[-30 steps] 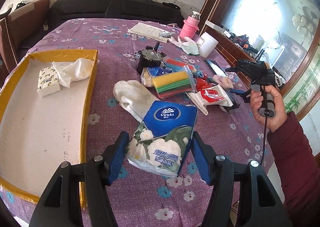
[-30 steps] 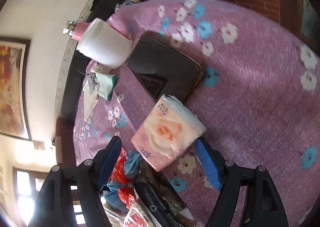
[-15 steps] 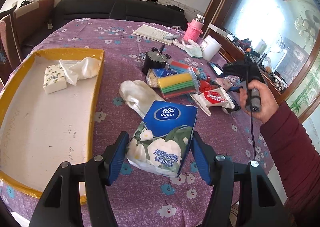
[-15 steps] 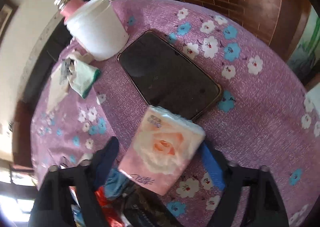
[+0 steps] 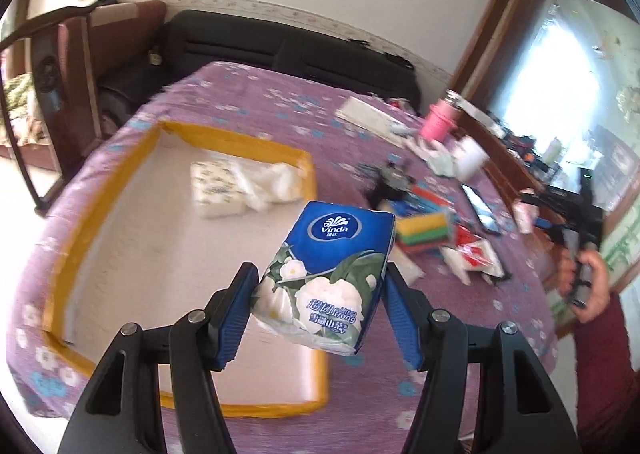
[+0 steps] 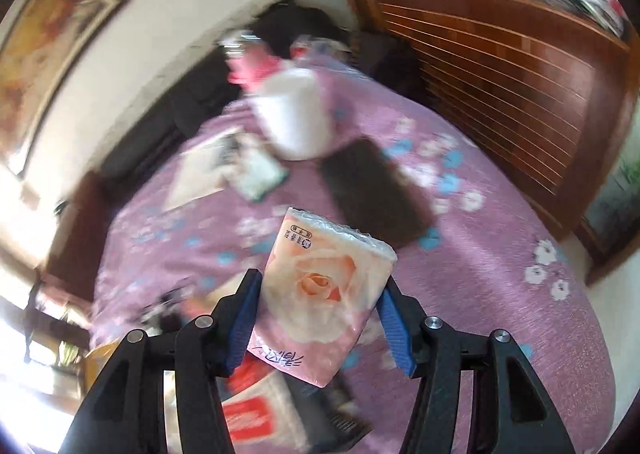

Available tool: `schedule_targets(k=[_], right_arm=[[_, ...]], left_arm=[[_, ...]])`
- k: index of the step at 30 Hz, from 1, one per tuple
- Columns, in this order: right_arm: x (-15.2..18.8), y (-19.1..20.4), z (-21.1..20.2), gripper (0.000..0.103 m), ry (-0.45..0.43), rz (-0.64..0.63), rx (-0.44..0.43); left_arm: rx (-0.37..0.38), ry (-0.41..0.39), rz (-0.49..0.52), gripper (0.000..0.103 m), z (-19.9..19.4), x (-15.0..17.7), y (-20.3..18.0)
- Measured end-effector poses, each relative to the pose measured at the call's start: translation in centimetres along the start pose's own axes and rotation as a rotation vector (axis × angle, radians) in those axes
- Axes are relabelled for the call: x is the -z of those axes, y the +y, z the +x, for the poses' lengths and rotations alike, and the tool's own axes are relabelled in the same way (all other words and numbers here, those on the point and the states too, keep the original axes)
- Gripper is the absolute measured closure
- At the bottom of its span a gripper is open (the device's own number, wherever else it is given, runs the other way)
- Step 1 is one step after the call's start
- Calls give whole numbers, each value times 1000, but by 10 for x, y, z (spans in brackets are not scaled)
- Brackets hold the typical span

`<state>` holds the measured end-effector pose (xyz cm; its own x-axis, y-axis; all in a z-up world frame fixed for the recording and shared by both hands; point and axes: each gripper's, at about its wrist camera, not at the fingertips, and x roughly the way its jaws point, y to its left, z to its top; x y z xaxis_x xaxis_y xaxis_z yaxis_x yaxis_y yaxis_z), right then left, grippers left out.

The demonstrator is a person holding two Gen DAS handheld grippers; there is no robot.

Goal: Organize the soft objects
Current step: 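Place the Vinda pack in the tray while the right tool places the pink tissue pack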

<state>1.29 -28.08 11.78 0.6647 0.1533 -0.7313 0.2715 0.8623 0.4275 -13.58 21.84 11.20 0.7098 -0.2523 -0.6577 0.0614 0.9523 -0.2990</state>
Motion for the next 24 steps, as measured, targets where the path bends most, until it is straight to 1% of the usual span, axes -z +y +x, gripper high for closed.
schedule_targets(k=[2, 3, 5, 7, 8, 12, 13, 14, 18, 21, 23, 24], right_arm=[[14, 27, -7, 42, 22, -69, -65], [24, 48, -6, 42, 44, -118, -106], [41, 80, 0, 42, 80, -188, -154], [65, 120, 8, 42, 133, -274, -215], [74, 132, 11, 42, 149, -301, -233], [123, 205, 30, 41, 236, -446, -326], [134, 221, 34, 41, 252, -477, -340], [141, 229, 36, 41, 262, -498, -349], [176, 282, 56, 41, 309, -607, -385], [198, 309, 70, 41, 353, -669, -403], [213, 325, 81, 41, 386, -711, -396], [222, 335, 89, 41, 405, -734, -384]], left_arm=[[-54, -3, -9, 41, -2, -9, 18], [-76, 3, -15, 41, -1, -14, 27], [-99, 26, -38, 41, 8, -25, 46], [-103, 62, -62, 41, 20, -35, 63], [-114, 84, -79, 41, 30, -40, 72], [-153, 150, -100, 41, 70, -58, 96], [-158, 164, -107, 41, 81, -64, 102], [-161, 171, -116, 41, 91, -69, 107], [-166, 176, -175, 41, 124, -83, 127], [-164, 160, -217, 41, 139, -92, 141], [-163, 143, -238, 40, 141, -95, 147], [-149, 140, -242, 40, 140, -96, 146]])
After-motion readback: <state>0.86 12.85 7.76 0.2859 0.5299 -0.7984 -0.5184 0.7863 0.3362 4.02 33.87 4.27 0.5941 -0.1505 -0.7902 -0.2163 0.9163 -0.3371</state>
